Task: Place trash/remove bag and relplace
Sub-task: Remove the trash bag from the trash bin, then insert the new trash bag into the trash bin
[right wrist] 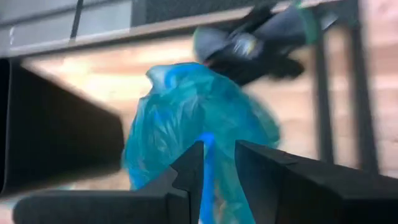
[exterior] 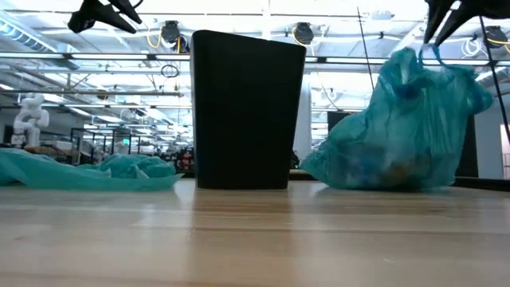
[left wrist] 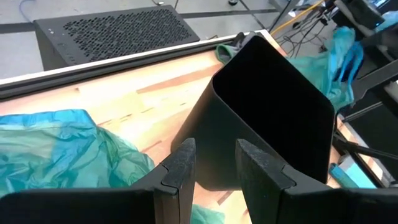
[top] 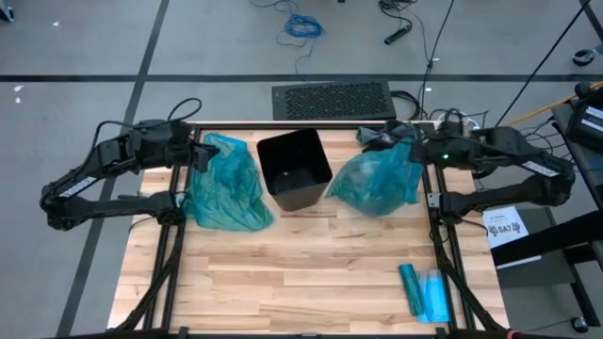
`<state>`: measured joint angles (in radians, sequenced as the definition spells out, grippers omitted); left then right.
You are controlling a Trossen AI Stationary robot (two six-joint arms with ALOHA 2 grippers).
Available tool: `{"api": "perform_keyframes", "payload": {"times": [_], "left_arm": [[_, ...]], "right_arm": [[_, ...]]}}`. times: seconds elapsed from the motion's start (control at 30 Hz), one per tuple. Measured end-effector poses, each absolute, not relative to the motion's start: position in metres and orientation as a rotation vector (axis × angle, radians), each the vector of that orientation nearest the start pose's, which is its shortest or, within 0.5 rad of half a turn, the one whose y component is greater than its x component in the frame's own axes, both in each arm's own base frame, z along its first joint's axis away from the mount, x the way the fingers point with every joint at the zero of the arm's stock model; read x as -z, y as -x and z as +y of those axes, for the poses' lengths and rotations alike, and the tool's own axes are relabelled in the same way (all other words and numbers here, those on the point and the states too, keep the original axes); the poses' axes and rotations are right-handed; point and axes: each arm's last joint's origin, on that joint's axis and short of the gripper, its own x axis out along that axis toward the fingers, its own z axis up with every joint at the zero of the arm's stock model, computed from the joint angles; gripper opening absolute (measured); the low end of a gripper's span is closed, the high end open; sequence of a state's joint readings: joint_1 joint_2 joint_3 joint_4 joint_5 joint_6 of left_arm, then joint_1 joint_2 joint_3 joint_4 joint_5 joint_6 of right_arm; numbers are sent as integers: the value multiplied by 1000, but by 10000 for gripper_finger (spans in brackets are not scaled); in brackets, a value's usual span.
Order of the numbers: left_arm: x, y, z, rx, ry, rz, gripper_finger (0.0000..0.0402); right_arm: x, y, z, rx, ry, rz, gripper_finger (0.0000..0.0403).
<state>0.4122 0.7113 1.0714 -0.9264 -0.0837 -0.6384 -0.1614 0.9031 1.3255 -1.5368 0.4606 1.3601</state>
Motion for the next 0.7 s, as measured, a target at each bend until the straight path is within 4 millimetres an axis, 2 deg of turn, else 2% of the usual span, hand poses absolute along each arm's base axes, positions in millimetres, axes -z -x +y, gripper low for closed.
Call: {"api": "perform_keyframes", "payload": {"times": [0.17, 0.4, 0.57, 0.7], "left_arm": [[-366, -100, 46, -650, 704, 394, 113], [-366, -100, 46, -652, 710, 393, 113], [-366, -100, 46, -651, 710, 393, 113], [-366, -100, 46, -652, 710, 392, 113]], "right_arm": [[-400, -85, -29, 1183, -982, 479, 69], [-405, -90, -28, 1107, -1024, 464, 52], [-417, -118, -26, 838, -1027, 406, 49], [-417, -148, -26, 759, -1002, 417, 49]]}}
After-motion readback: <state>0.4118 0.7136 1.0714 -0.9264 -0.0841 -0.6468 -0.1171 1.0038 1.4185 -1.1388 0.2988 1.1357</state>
